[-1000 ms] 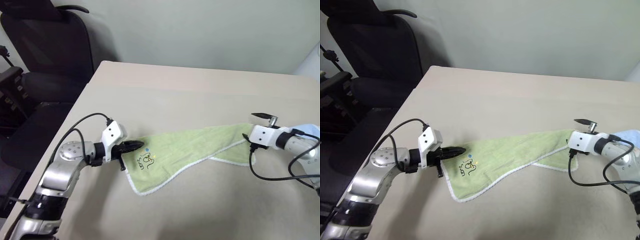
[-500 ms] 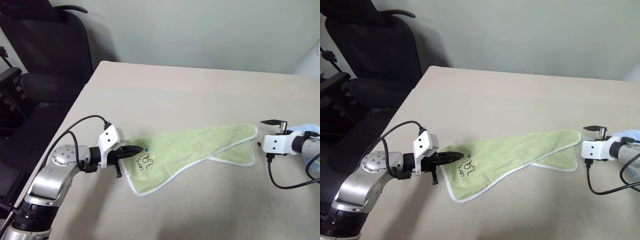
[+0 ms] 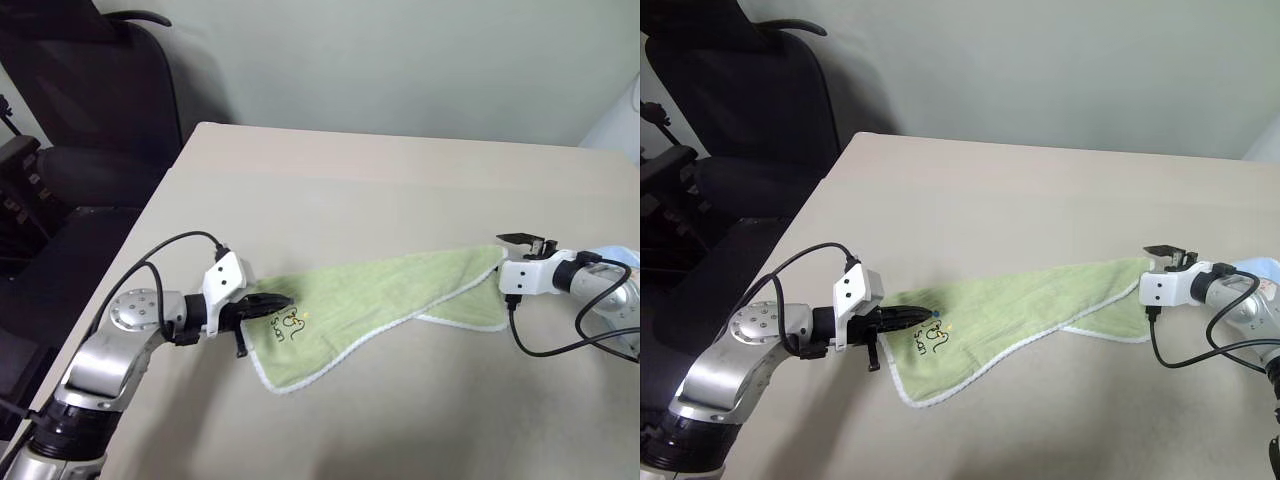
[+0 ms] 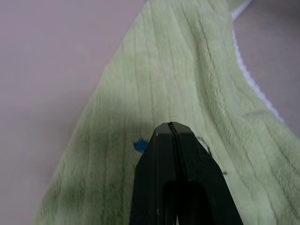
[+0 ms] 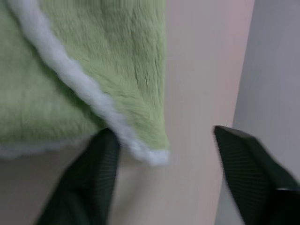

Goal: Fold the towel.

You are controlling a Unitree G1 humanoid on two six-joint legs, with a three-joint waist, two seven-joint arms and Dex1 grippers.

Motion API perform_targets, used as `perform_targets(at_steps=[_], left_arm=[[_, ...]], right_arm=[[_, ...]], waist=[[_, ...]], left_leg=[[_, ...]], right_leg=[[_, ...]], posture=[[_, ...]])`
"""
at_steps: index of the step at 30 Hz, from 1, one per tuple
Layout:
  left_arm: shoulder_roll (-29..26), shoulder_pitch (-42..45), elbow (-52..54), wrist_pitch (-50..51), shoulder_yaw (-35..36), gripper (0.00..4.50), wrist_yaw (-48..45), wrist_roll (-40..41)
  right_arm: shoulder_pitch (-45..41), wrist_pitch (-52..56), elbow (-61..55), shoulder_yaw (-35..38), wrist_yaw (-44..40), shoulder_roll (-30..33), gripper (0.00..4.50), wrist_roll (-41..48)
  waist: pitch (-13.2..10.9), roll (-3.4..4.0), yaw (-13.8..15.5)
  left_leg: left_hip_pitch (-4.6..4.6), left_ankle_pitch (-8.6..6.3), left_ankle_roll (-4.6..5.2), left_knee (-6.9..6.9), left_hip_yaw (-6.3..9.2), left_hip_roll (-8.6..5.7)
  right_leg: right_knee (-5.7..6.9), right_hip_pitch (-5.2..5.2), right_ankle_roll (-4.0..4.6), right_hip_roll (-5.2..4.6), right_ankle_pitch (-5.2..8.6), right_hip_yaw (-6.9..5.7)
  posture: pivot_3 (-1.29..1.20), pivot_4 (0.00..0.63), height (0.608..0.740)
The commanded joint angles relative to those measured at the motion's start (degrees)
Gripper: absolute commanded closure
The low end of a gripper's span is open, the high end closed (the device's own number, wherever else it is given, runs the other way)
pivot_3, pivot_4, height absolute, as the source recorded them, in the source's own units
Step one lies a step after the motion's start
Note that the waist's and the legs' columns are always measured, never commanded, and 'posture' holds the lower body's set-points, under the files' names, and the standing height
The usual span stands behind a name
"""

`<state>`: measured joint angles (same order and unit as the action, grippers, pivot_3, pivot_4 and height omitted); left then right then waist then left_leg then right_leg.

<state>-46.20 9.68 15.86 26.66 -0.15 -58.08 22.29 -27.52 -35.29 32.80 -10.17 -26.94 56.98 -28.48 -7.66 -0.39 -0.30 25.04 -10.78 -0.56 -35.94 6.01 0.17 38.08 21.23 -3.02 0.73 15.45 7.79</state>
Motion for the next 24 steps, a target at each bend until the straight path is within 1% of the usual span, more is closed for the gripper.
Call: perform_targets(at_steps=[1, 3, 5, 6, 11, 13, 15, 16, 18, 19, 23, 24], left_arm=[[-0.5, 0.0, 3.0, -0.9, 0.5, 4.50, 0.2, -0.2], [-0.5, 0.6, 2.7, -1.5, 0.5, 4.50, 0.3, -0.7], [-0.7, 2.3, 1.4, -3.4, -0.6, 4.50, 0.4, -2.8], [-0.7, 2.8, 0.9, -4.0, -1.0, 4.50, 0.3, -3.5], [-2.0, 5.5, 0.5, -6.1, -3.5, 4.50, -6.6, -2.5], [-4.0, 6.5, 0.6, -5.6, -4.5, 4.11, -12.6, -0.4], [-6.2, 7.3, 0.7, -6.2, -5.8, 3.56, -18.2, 0.8], [-7.1, 7.6, 0.6, -6.2, -6.4, 3.23, -20.2, 1.2], [-8.3, 8.5, 0.4, -6.2, -7.6, 2.43, -23.6, 1.5], [-8.9, 9.0, 0.4, -6.5, -8.5, 2.11, -25.3, 1.1], [-10.4, 10.2, -0.4, -11.6, -13.2, 0.67, -30.2, -3.6], [-10.3, 10.4, -0.8, -13.0, -14.0, 0.67, -30.6, -4.7]], right_arm=[[-0.3, -0.9, -0.5, 1.2, 0.4, 1.0, 2.78, 1.3], [0.4, -1.0, -0.9, 1.4, 0.3, 1.2, 3.52, 1.5], [1.5, -0.4, -1.6, 2.1, 0.7, 1.2, 4.25, 2.0], [1.9, -0.2, -1.8, 2.3, 0.9, 1.2, 4.48, 2.1], [4.4, 2.6, -4.8, 3.6, 0.8, 0.6, 4.48, 3.4], [5.3, 3.8, -6.2, 4.0, 0.9, 0.4, 4.50, 3.9], [6.2, 4.9, -7.5, 4.3, 1.1, 0.3, 4.50, 4.1], [6.6, 5.4, -8.1, 4.5, 1.1, 0.2, 4.50, 4.2], [7.5, 6.3, -9.5, 5.0, 1.1, 0.1, 4.50, 4.3], [8.1, 6.8, -10.3, 5.3, 1.0, 0.1, 4.50, 4.5], [10.9, 8.7, -13.4, 6.4, 0.9, -0.1, 4.50, 5.3], [11.5, 9.2, -14.1, 6.6, 0.9, -0.1, 4.50, 5.5]], waist=[[0.0, 0.00, 0.0], [0.0, 0.00, 0.0], [0.0, 0.00, 0.1], [0.0, 0.00, 0.1], [0.0, 0.00, 0.0], [0.0, 0.00, 0.0], [0.0, 0.00, -0.1], [0.0, 0.00, -0.1], [0.0, 0.00, -0.1], [0.0, 0.00, -0.1], [0.0, 0.00, 0.0], [0.0, 0.00, 0.0]], left_leg=[[0.01, 0.00, 0.00, 0.00, 0.00, 0.00], [0.00, 0.00, 0.00, -0.01, 0.00, 0.00], [0.00, 0.00, 0.00, -0.02, 0.00, 0.00], [-0.01, 0.00, -0.01, -0.03, 0.03, 0.00], [0.00, 0.00, -0.01, -0.04, 0.03, -0.01], [0.00, -0.01, -0.02, -0.03, 0.03, 0.00], [0.01, -0.01, -0.03, 0.00, 0.04, 0.02], [0.01, -0.03, -0.05, 0.01, 0.04, 0.04], [0.01, -0.05, -0.06, 0.01, 0.04, 0.04], [0.01, -0.05, -0.06, 0.00, 0.04, 0.03], [0.02, -0.07, -0.05, -0.01, 0.06, 0.03], [0.02, -0.08, -0.05, -0.01, 0.07, 0.03]], right_leg=[[0.00, 0.00, 0.00, 0.00, 0.00, 0.00], [0.00, -0.01, 0.01, 0.00, 0.00, 0.00], [0.00, -0.02, 0.02, 0.00, 0.01, -0.01], [0.00, -0.03, 0.02, 0.00, 0.01, -0.03], [0.00, -0.04, 0.02, -0.01, 0.01, -0.01], [0.00, -0.02, 0.04, 0.00, 0.01, -0.02], [0.00, 0.00, 0.06, 0.01, 0.03, -0.03], [0.00, 0.01, 0.06, 0.02, 0.03, -0.03], [0.00, 0.01, 0.07, 0.02, 0.04, -0.03], [0.00, 0.00, 0.07, 0.01, 0.04, -0.03], [-0.03, 0.00, 0.07, 0.00, 0.04, -0.02], [-0.05, -0.01, 0.07, 0.00, 0.04, -0.03]], posture=[[0.00, 0.150, 0.740], [0.00, 0.150, 0.740], [0.00, 0.150, 0.740], [0.00, 0.150, 0.740], [0.00, 0.150, 0.740], [0.00, 0.150, 0.740], [0.00, 0.150, 0.740], [0.00, 0.150, 0.740], [0.00, 0.150, 0.740], [0.00, 0.150, 0.740], [0.00, 0.150, 0.740], [0.00, 0.150, 0.740]])
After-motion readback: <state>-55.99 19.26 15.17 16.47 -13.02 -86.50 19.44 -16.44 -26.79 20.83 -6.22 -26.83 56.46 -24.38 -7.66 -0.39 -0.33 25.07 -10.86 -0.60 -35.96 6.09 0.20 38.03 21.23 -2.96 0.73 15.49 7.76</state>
